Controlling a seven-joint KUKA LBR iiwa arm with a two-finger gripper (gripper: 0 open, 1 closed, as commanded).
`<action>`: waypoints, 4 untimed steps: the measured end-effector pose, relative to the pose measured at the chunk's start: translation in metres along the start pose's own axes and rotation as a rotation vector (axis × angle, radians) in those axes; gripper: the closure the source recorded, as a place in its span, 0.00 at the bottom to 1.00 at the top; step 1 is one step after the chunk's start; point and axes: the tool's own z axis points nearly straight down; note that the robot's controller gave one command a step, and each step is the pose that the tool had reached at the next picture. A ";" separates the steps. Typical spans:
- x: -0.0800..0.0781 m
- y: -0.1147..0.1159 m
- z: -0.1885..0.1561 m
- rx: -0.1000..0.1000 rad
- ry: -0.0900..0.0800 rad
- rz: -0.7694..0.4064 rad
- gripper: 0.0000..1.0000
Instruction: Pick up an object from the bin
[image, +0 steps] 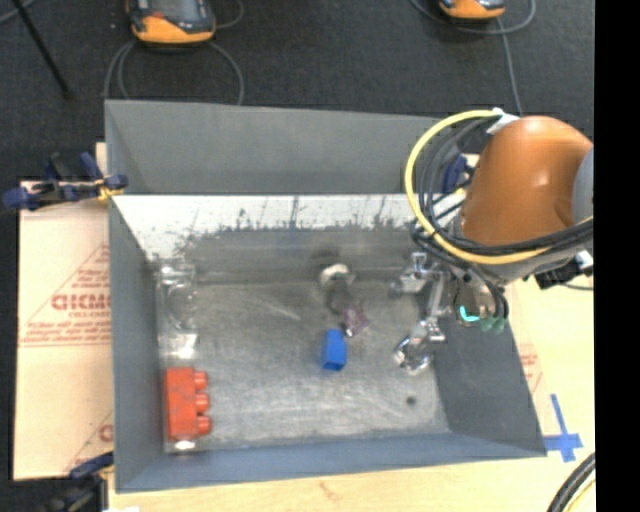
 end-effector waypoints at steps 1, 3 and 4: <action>-0.031 0.014 0.167 0.002 -0.016 -0.041 0.00; -0.007 0.017 0.158 0.002 -0.012 -0.493 0.00; 0.022 0.081 0.165 0.006 -0.017 -0.805 0.00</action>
Offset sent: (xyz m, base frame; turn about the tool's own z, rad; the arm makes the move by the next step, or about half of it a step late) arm 0.0259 0.0162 -0.1690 -0.0507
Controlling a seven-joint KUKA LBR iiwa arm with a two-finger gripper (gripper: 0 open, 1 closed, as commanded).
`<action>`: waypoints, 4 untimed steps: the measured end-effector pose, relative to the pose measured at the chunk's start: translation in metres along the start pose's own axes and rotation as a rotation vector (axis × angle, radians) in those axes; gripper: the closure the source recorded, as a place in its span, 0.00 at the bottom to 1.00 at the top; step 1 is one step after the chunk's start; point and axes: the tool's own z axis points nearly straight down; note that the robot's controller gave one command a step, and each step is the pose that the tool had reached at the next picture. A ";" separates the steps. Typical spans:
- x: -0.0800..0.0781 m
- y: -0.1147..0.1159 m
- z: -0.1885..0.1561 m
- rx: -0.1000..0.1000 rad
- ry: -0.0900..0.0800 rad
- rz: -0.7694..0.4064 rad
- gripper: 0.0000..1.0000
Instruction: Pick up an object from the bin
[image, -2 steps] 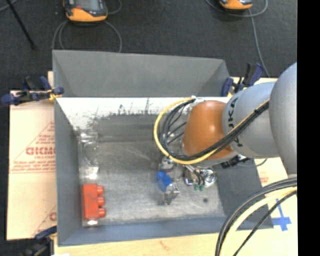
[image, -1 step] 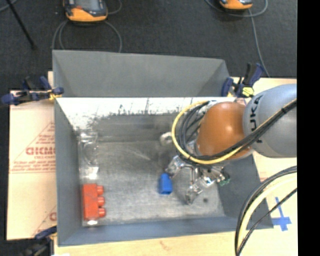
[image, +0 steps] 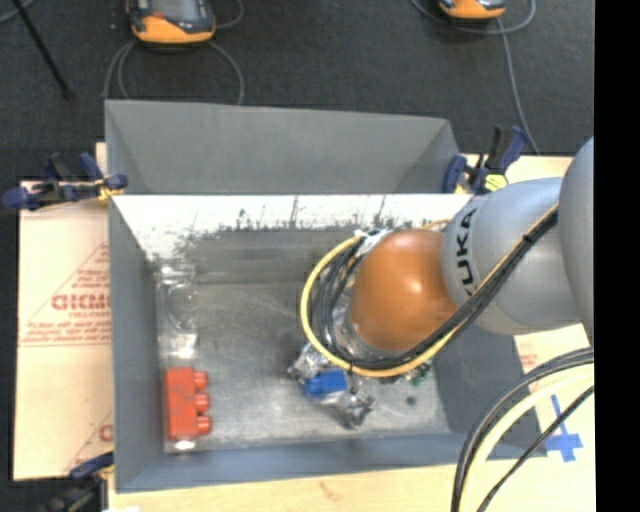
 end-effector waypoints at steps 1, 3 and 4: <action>-0.001 0.000 -0.001 0.000 -0.002 0.001 1.00; -0.019 -0.013 -0.044 -0.008 0.007 0.080 0.00; -0.029 -0.006 -0.003 -0.002 -0.006 -0.243 0.00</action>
Offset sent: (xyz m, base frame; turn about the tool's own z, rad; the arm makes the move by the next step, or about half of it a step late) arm 0.0000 0.0000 0.0000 0.0000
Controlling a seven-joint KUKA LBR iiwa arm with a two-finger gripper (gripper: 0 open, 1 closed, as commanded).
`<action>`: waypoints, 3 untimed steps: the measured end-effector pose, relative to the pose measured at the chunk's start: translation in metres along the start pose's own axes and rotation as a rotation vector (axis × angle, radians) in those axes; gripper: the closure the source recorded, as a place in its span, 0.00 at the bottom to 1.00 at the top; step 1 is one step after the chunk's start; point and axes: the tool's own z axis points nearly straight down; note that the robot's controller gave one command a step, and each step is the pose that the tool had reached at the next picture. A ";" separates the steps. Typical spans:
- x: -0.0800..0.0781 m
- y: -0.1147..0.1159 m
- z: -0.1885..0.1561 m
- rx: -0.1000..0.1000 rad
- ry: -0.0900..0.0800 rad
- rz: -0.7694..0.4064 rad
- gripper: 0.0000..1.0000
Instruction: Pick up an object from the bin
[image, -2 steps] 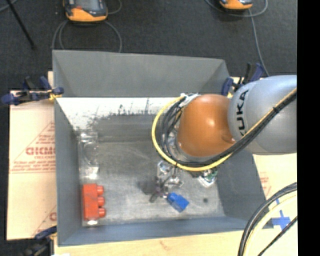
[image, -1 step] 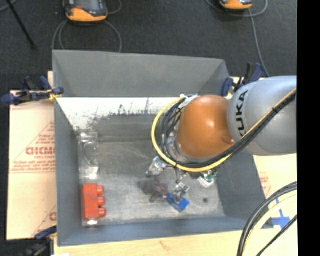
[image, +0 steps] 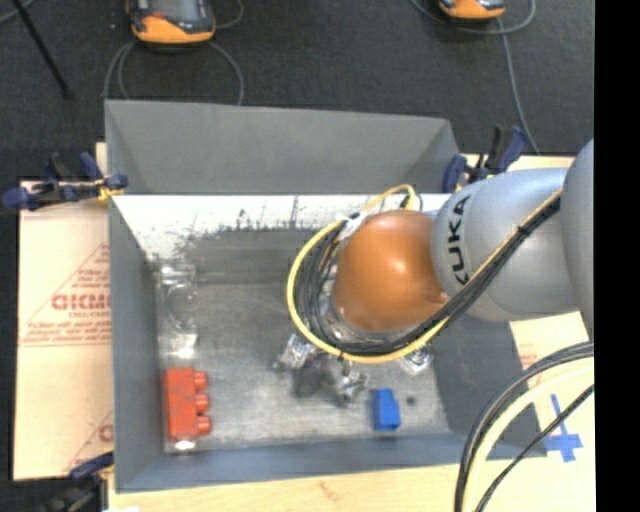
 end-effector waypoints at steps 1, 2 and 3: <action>-0.016 -0.071 0.004 -0.010 0.008 -0.167 0.00; -0.013 -0.001 0.001 -0.012 0.007 -0.463 0.00; -0.025 -0.012 0.005 -0.018 0.013 -0.517 0.00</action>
Offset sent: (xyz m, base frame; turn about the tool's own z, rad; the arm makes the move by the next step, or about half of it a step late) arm 0.0671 -0.0226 -0.0072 -0.1692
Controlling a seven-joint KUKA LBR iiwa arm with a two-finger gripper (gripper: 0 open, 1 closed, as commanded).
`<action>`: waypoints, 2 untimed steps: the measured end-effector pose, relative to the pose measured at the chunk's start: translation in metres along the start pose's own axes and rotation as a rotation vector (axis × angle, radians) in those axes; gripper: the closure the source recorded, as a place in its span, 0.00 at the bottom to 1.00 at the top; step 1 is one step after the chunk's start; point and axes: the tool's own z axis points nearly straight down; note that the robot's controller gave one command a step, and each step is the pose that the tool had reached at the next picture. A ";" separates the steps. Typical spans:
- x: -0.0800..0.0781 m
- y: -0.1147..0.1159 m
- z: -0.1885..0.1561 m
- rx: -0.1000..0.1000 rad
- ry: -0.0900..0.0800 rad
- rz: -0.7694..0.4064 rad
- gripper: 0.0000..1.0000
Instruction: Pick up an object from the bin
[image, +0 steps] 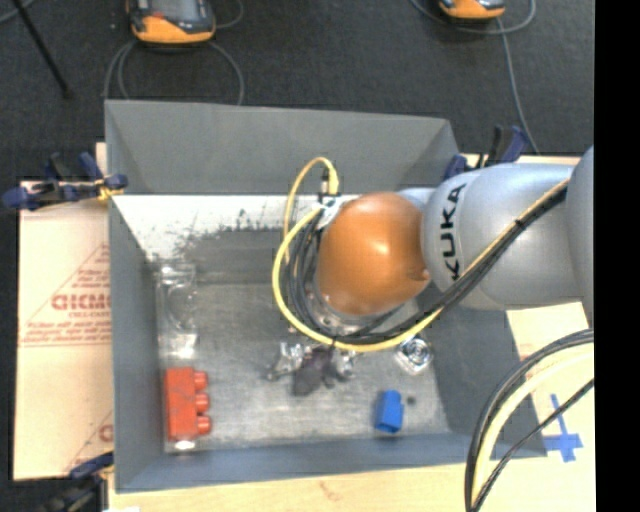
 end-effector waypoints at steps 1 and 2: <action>-0.001 -0.003 -0.002 0.013 -0.006 0.005 1.00; 0.006 -0.014 -0.155 0.015 -0.004 0.050 1.00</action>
Offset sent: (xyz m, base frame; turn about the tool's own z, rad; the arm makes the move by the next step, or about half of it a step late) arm 0.0000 0.0000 0.0000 0.0000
